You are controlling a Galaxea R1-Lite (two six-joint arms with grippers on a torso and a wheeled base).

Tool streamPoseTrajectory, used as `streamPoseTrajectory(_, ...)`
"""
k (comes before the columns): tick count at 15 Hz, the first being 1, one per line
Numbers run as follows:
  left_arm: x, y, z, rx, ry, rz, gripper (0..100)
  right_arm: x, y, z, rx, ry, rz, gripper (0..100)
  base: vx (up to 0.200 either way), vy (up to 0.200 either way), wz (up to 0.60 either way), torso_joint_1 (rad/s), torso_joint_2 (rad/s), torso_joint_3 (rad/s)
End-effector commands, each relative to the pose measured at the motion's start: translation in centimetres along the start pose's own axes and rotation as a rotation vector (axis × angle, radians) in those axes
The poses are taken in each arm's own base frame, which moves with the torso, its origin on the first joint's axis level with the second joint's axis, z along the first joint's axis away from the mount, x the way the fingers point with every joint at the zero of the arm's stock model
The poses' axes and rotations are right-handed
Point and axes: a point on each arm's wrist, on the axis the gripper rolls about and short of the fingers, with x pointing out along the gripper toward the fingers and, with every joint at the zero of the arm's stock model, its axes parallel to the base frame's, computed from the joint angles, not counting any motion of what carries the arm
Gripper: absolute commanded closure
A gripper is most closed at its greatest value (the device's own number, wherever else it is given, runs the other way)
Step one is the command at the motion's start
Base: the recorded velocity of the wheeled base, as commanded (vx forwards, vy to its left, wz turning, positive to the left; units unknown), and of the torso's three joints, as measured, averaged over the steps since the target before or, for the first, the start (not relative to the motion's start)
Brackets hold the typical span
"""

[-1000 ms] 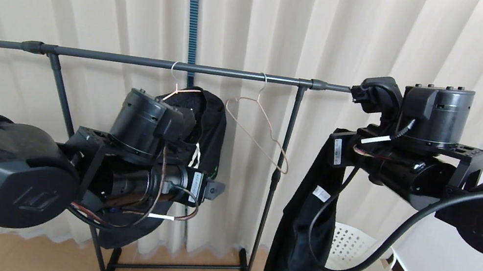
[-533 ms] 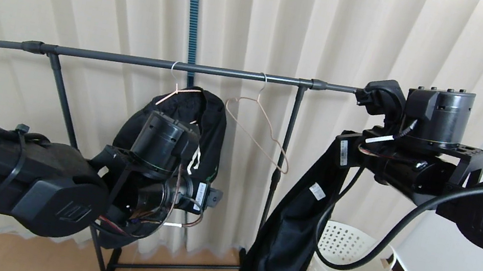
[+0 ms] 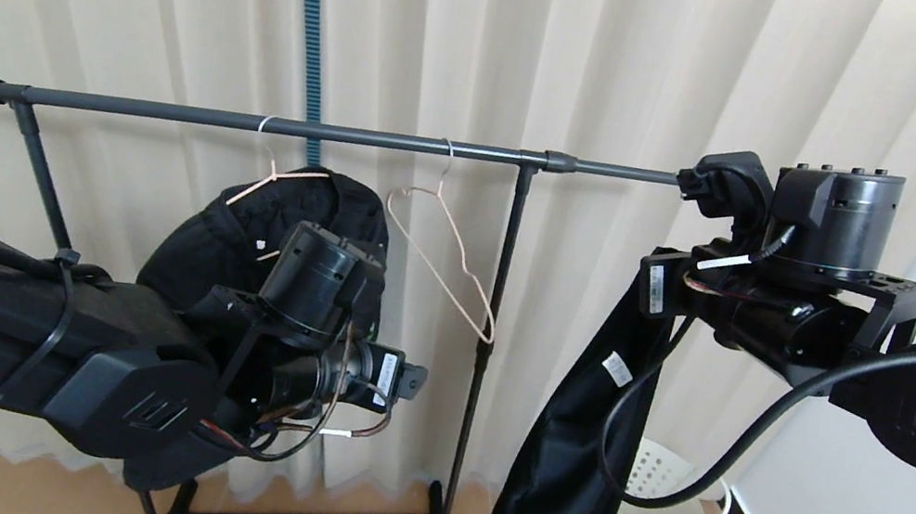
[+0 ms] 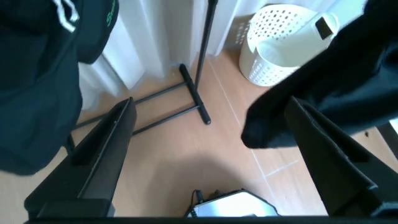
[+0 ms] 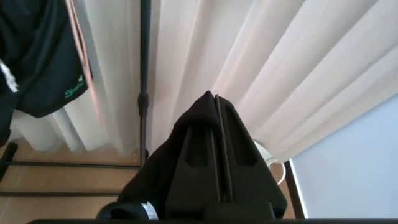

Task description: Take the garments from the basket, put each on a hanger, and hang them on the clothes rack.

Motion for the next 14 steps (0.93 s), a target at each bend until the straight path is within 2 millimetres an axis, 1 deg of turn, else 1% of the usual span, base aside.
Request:
streamPoseTrajectory(1, 0.1, 0.0, 0.0, 0.000, 0.001, 0.000, 0, 0.0, 0.0, 0.0, 0.000, 0.000, 0.000, 100, 0.200, 0.000, 0.00, 0.012, 0.01, 0.002)
streamPoseTrajectory(6, 0.0, -0.1, 0.0, -0.005, -0.010, -0.003, 0, 0.1, 0.0, -0.1, -0.001, 0.001, 0.000, 100, 0.200, 0.000, 0.00, 0.003, 0.00, 0.003)
streamPoseTrajectory(10, 0.0, -0.2, 0.0, -0.026, -0.089, -0.032, 0, 0.1, 0.0, -0.1, -0.001, 0.002, 0.000, 100, 0.000, 0.000, 0.00, 0.000, 0.00, 0.000)
streamPoseTrajectory(13, -0.1, -0.9, 0.5, -0.056, -0.133, -0.064, 0, 0.1, 0.0, -0.1, -0.002, 0.004, 0.000, 100, 0.000, 0.000, 0.00, 0.000, 0.00, 0.000)
streamPoseTrajectory(14, 0.1, -1.7, 1.0, -0.061, -0.156, -0.086, 0, 0.1, 0.0, -0.1, -0.001, 0.001, 0.000, 100, 0.000, 0.000, 0.00, 0.000, 0.00, 0.000)
